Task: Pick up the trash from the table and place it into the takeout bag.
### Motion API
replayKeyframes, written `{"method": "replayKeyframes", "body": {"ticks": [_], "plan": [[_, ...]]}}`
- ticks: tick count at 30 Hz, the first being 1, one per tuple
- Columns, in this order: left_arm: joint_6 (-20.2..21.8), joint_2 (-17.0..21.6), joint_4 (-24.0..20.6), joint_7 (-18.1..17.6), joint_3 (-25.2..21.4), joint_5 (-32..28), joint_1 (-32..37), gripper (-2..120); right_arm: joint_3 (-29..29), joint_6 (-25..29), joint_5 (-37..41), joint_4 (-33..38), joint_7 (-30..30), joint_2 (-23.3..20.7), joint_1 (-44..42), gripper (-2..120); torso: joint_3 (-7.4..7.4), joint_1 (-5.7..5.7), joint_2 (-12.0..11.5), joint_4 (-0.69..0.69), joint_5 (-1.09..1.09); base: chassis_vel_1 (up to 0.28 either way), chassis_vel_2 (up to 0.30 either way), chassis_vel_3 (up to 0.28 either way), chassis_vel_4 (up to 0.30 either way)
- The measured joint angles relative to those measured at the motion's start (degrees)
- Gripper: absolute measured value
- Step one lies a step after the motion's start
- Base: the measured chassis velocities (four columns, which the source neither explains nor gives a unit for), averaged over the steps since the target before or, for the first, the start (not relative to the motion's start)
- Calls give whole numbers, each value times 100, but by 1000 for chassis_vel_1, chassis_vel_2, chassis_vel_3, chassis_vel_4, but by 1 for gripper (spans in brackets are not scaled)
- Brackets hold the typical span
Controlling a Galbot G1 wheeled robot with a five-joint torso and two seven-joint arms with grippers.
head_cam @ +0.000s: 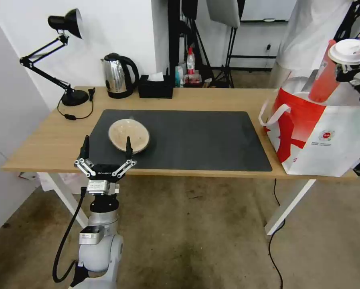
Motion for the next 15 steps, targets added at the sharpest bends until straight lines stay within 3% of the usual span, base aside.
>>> {"method": "replayKeyframes", "body": {"ticks": [15], "plan": [[7,-3,23,0,1,0,-14,100,-338,131,-241,-397,-5,111,495,2,0,0,0,1,0,0,0,0,0]]}}
